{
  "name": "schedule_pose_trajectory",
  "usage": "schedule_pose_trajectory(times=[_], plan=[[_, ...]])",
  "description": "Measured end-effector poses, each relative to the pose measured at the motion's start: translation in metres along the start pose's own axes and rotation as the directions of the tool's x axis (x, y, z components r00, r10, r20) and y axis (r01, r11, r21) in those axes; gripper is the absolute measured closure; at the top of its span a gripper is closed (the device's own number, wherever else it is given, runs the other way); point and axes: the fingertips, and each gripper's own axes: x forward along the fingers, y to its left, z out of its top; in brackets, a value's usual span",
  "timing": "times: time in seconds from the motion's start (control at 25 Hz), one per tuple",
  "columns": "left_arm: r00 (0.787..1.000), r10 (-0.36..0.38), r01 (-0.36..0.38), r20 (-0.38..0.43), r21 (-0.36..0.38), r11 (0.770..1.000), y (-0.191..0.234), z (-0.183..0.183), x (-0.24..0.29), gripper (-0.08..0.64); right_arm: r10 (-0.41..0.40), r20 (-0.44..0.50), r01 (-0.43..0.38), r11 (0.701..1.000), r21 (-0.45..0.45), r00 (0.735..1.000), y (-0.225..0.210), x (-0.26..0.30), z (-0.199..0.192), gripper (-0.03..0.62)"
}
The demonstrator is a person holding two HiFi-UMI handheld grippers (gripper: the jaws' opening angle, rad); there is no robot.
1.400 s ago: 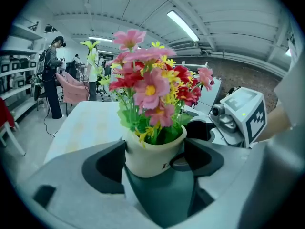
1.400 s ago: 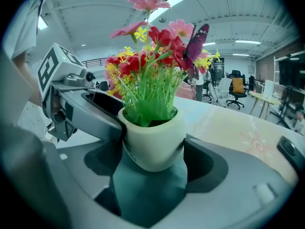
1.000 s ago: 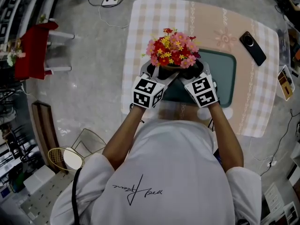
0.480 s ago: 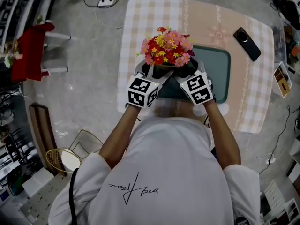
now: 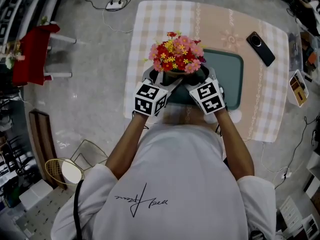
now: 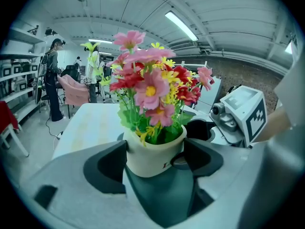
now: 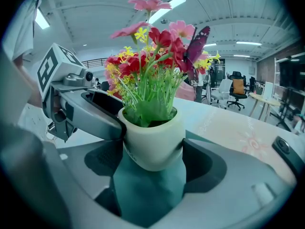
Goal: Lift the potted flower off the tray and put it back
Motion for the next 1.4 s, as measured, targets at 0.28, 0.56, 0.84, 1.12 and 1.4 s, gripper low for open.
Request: schedule_pose_trajectory(times=[0.28, 0.56, 0.84, 1.12, 1.4], plan=[[1.0, -0.015, 0.015, 0.003, -0.009, 1.0, -0.013, 0.001, -0.009, 0.189, -0.003, 0.006, 0.003, 1.0, 0.012, 1.0, 0.007, -0.016, 0.0, 0.196], [0.999, -0.033, 0.033, 0.002, -0.009, 0.999, -0.025, 0.002, -0.017, 0.189, -0.011, 0.007, 0.01, 1.0, 0.017, 1.0, 0.012, -0.03, -0.001, 0.198], [0.999, -0.055, 0.055, -0.001, 0.01, 0.998, -0.036, 0.005, -0.027, 0.192, -0.026, 0.026, 0.024, 0.999, 0.042, 0.999, 0.019, -0.044, 0.0, 0.199], [0.997, -0.081, 0.081, -0.012, 0.021, 0.996, -0.051, 0.002, -0.033, 0.196, -0.043, 0.027, 0.041, 0.998, 0.049, 0.999, 0.025, -0.061, -0.005, 0.199], [0.992, -0.117, 0.119, -0.037, 0.057, 0.991, -0.068, 0.003, -0.034, 0.198, -0.074, 0.045, 0.069, 0.992, 0.106, 0.996, 0.025, -0.077, -0.012, 0.198]])
